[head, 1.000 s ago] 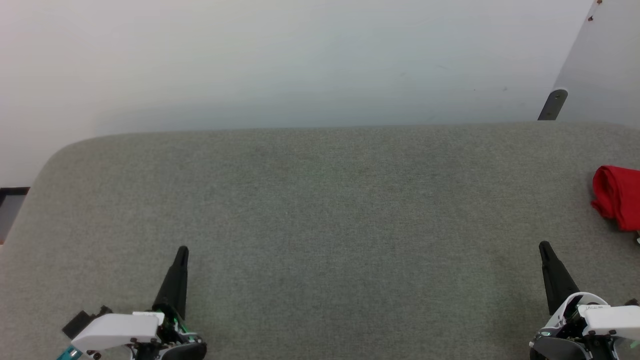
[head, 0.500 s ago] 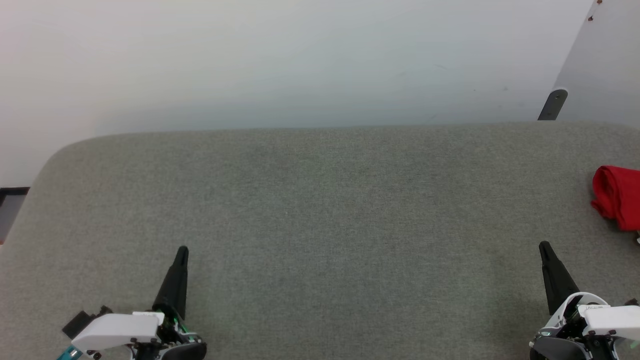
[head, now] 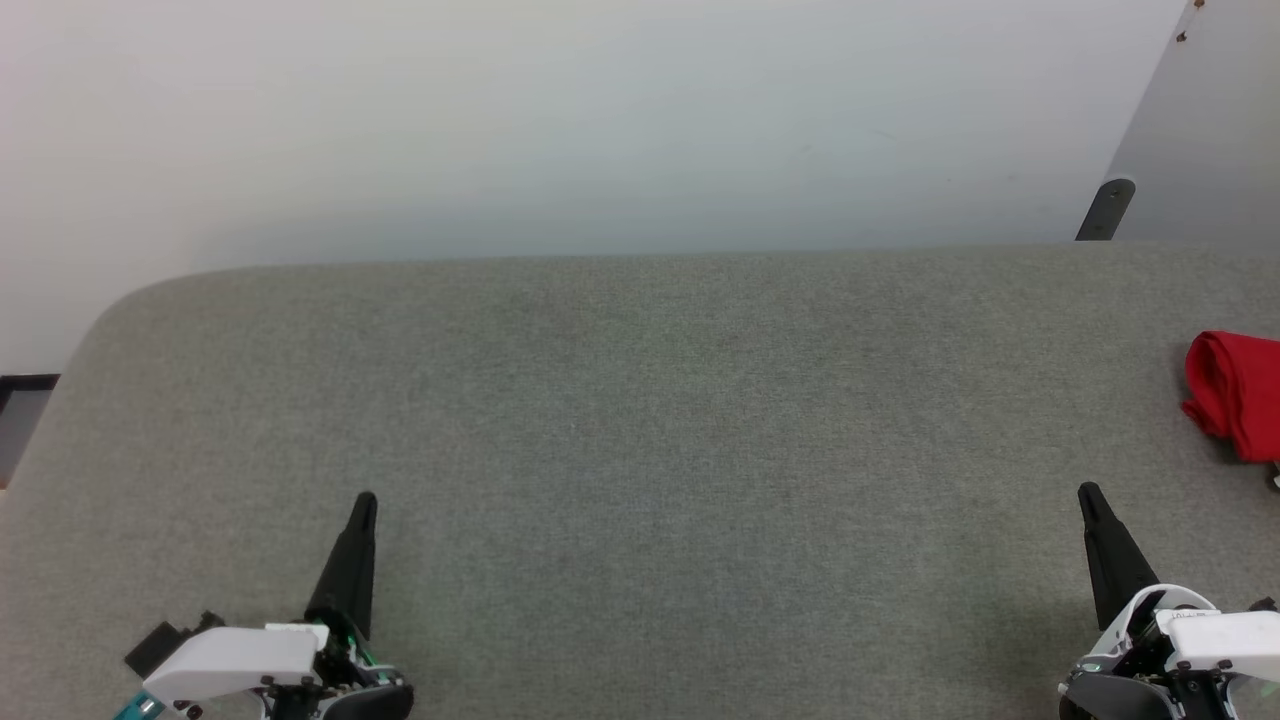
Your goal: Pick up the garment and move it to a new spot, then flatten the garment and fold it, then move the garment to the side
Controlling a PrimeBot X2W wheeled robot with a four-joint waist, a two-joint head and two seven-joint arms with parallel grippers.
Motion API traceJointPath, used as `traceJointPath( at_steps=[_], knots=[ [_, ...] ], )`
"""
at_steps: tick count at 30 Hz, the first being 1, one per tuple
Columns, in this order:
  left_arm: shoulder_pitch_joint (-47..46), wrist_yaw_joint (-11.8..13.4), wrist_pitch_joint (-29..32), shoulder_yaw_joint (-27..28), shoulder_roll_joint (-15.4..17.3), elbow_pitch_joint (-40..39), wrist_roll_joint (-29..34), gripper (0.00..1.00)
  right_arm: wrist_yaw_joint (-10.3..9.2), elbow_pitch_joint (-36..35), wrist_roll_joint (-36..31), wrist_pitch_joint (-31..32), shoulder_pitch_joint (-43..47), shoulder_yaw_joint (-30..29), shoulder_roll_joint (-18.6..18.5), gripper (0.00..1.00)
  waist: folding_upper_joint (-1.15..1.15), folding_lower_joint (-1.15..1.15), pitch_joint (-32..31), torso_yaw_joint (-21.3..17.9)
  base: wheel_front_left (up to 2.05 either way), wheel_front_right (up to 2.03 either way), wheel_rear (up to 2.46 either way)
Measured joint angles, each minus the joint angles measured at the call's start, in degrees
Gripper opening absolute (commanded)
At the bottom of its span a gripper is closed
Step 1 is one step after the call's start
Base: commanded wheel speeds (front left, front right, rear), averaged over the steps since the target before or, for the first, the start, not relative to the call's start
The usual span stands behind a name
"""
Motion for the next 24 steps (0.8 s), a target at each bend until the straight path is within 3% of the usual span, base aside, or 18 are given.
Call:
traceJointPath(
  at_steps=[24],
  knots=[
    [0.00, 0.00, 0.05, 0.02, -0.01, 0.00, 0.00, 0.00, 0.00, 0.00, 0.00, -0.01, 0.00, 0.00, 0.00, 0.00, 0.00, 0.00, 0.00, 0.00, 0.00, 0.00, 0.00]
  ],
)
